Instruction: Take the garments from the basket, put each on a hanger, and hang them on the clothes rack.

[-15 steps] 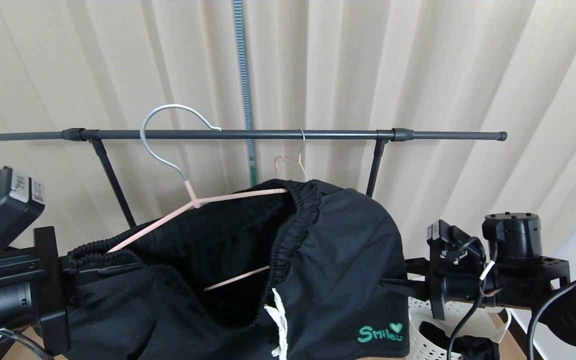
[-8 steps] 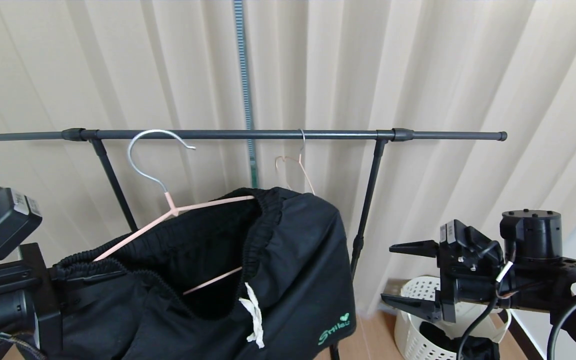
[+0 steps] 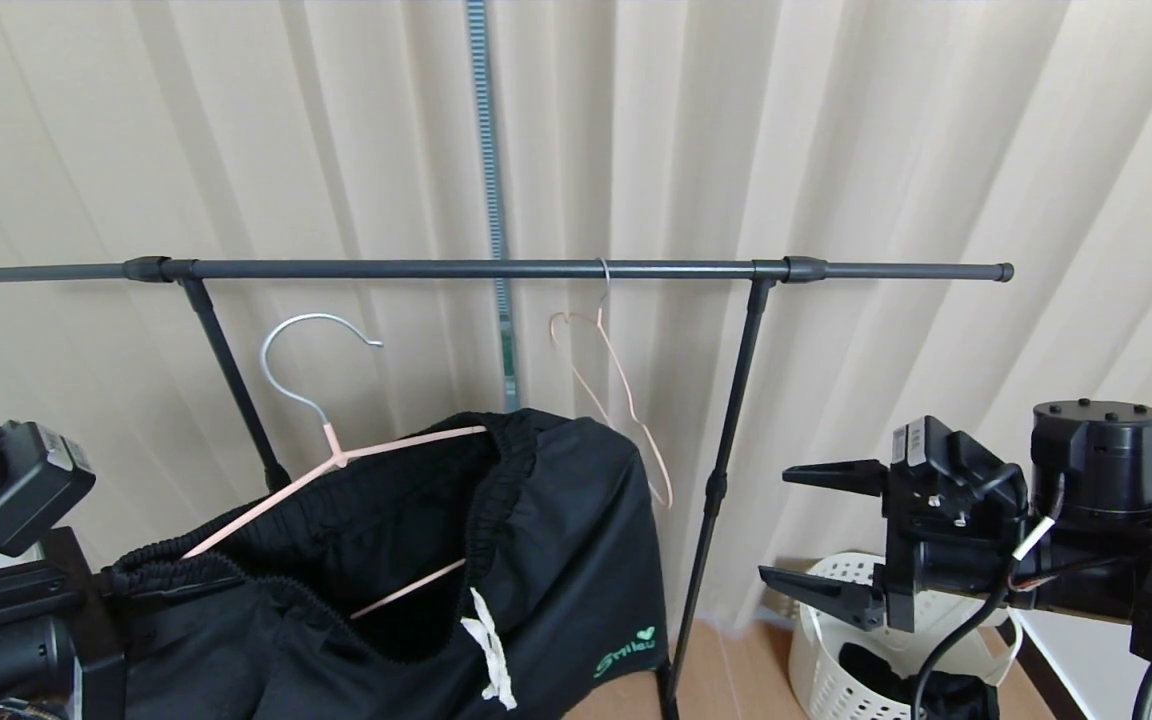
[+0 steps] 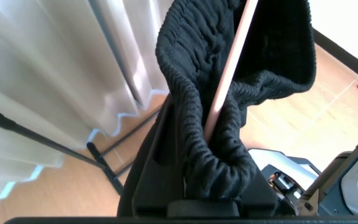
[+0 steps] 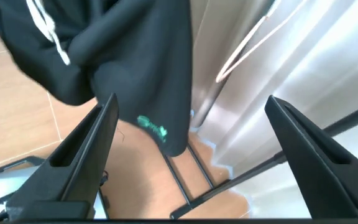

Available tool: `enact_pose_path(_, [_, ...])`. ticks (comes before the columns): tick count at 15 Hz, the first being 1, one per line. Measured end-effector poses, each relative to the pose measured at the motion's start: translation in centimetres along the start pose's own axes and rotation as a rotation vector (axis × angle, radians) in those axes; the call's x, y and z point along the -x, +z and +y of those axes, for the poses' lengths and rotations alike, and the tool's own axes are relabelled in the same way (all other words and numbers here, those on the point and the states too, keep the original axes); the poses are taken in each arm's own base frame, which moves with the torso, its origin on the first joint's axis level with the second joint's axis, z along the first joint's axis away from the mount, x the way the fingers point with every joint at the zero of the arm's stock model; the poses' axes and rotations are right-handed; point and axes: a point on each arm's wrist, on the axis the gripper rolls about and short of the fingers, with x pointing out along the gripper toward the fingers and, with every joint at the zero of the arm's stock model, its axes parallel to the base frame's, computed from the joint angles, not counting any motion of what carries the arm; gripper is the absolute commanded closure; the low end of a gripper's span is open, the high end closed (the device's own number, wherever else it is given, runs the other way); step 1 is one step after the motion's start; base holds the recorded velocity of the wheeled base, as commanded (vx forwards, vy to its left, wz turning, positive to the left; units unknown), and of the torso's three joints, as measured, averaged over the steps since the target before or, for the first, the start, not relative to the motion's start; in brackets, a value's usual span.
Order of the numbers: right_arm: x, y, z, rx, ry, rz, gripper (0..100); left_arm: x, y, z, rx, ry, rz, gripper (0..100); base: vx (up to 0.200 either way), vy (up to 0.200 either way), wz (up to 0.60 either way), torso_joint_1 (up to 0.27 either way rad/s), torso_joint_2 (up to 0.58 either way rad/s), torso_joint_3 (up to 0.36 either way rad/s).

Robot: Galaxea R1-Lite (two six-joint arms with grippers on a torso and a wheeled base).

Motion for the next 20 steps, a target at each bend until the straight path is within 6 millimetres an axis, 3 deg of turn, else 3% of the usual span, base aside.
enact_pose_path(7, [-0.4, 3.9, 2.3, -0.098, -0.147, -0.048, 0, -0.2, -0.8, 0.0, 0.053, 0.025, 0.036, 100, 0.0, 0.0, 0.0, 0.0, 0.0, 0.0])
enact_pose_path(17, [-0.4, 4.4, 2.4, -0.088, -0.167, -0.057, 0, -3.7, 3.4, 4.1, 0.235, 0.139, 0.049, 100, 0.0, 0.0, 0.0, 0.0, 0.0, 0.0])
enact_pose_path(20, [-0.5, 4.5, 2.3, -0.087, -0.167, -0.06, 0, -6.1, 4.3, 5.5, 0.236, 0.199, 0.097, 100, 0.0, 0.0, 0.0, 0.0, 0.0, 0.0])
